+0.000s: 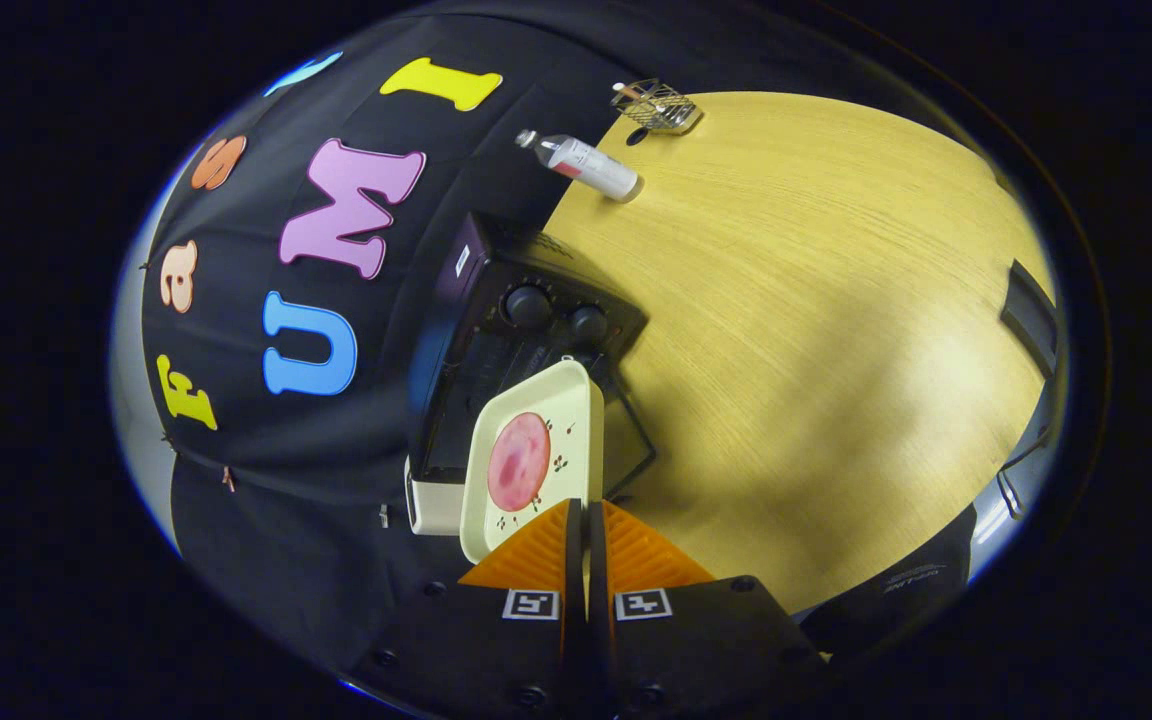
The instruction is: Open the toaster oven, put the food inside, and close the toaster oven door.
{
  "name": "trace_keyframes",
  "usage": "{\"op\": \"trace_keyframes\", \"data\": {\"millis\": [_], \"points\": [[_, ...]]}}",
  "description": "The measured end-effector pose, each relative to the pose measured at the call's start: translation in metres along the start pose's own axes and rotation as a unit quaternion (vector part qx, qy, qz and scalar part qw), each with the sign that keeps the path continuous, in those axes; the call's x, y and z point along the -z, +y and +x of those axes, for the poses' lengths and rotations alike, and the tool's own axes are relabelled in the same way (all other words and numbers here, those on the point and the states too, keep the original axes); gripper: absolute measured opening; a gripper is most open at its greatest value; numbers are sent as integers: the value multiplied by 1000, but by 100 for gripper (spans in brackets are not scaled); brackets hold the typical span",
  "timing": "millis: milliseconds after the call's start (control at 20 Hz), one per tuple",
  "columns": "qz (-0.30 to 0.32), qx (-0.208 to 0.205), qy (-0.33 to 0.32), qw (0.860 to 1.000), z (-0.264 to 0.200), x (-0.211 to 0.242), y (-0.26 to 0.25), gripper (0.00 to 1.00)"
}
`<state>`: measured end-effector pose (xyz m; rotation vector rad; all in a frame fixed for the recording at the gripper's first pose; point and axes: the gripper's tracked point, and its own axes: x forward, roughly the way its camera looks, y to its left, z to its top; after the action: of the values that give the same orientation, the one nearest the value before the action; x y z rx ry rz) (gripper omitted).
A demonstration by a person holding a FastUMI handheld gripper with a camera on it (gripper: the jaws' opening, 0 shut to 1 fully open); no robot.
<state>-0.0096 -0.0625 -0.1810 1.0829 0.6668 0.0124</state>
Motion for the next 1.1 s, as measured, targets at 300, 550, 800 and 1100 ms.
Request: {"op": "trace_keyframes", "data": {"millis": [300,550,800,1100], "points": [[-10,3,-12,1000,49,8,19,6],[2,-2,-45,999,95,-2,37,6],[18,-10,-94,995,134,-14,53,6],[20,-13,-152,988,168,-37,58,6]]}}
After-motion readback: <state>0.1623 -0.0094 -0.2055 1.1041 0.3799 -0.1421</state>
